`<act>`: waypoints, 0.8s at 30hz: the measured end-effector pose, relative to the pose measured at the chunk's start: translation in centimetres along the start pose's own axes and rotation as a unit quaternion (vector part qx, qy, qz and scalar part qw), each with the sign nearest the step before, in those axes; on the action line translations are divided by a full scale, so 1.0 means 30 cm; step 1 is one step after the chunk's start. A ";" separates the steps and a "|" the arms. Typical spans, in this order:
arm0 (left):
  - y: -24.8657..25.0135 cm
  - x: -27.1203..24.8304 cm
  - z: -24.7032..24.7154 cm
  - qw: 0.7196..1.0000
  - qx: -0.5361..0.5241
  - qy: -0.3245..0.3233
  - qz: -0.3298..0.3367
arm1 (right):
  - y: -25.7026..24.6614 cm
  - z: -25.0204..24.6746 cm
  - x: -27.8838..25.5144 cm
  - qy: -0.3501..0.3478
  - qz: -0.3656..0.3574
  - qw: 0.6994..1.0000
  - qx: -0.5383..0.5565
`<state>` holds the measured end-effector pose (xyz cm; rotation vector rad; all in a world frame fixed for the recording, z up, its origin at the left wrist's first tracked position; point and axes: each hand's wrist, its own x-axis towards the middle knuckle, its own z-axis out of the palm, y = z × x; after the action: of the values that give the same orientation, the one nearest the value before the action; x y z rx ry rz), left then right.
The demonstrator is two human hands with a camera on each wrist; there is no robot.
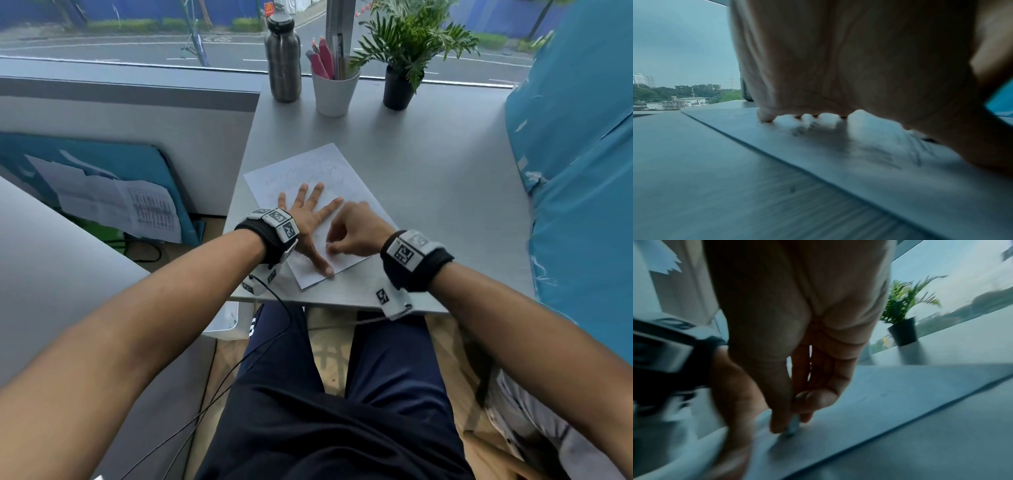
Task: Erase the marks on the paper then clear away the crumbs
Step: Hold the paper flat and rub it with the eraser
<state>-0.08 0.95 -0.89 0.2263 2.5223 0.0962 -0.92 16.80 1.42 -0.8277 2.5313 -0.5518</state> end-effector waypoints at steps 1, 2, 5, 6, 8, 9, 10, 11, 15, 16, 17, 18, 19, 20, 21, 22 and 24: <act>0.000 0.001 0.001 1.000 -0.003 -0.001 0.000 | 0.024 -0.025 0.021 0.019 0.016 1.000 0.004; -0.001 0.002 0.002 1.000 -0.004 -0.002 0.000 | 0.055 -0.055 0.043 0.047 0.035 0.998 0.010; -0.002 0.004 0.005 1.000 -0.006 -0.001 0.000 | 0.109 -0.098 0.071 0.111 0.071 0.991 0.010; -0.001 0.004 0.004 1.000 -0.005 0.000 -0.001 | 0.094 -0.083 0.062 0.105 0.063 0.992 0.008; -0.001 0.007 0.004 1.000 -0.001 0.001 -0.001 | 0.039 -0.022 0.024 0.060 0.024 0.998 0.010; 0.000 0.007 0.005 1.000 0.002 0.001 -0.001 | 0.013 0.010 -0.001 0.029 0.008 0.999 0.016; 0.000 0.007 0.005 1.000 0.005 0.002 -0.001 | -0.003 0.027 -0.018 0.006 -0.006 1.000 0.018; -0.001 0.006 0.003 1.000 0.006 0.002 -0.001 | -0.005 0.024 -0.018 -0.005 -0.010 1.000 0.015; -0.001 0.003 0.006 1.000 -0.002 -0.003 0.002 | 0.080 -0.079 0.062 0.076 0.051 0.996 0.014; -0.002 0.006 0.008 1.000 0.000 -0.002 0.002 | 0.096 -0.094 0.074 0.096 0.061 0.993 0.007; -0.003 0.008 0.009 1.000 0.001 0.001 0.002 | 0.098 -0.092 0.077 0.103 0.063 0.993 0.002; -0.003 0.010 0.008 1.000 0.003 0.004 0.001 | 0.083 -0.077 0.069 0.095 0.055 0.994 -0.002; -0.002 0.010 0.008 1.000 0.003 0.005 0.001 | 0.059 -0.050 0.050 0.072 0.041 0.997 -0.005; -0.001 0.009 0.009 1.000 0.004 0.005 0.001 | 0.035 -0.017 0.026 0.046 0.020 0.999 -0.001; -0.001 0.008 0.009 1.000 0.006 0.005 0.001 | 0.013 0.010 0.003 0.019 0.003 1.000 0.004; -0.001 0.008 0.009 1.000 0.007 0.006 0.001 | 0.001 0.022 -0.011 -0.004 -0.008 1.000 0.008; -0.002 0.010 0.008 1.000 0.005 0.006 0.003 | 0.011 -0.001 0.005 -0.006 -0.002 1.000 0.021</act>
<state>-0.20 0.95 -1.27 0.2368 2.5339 0.0884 -1.21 16.97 1.26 -0.8187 2.4983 -0.5975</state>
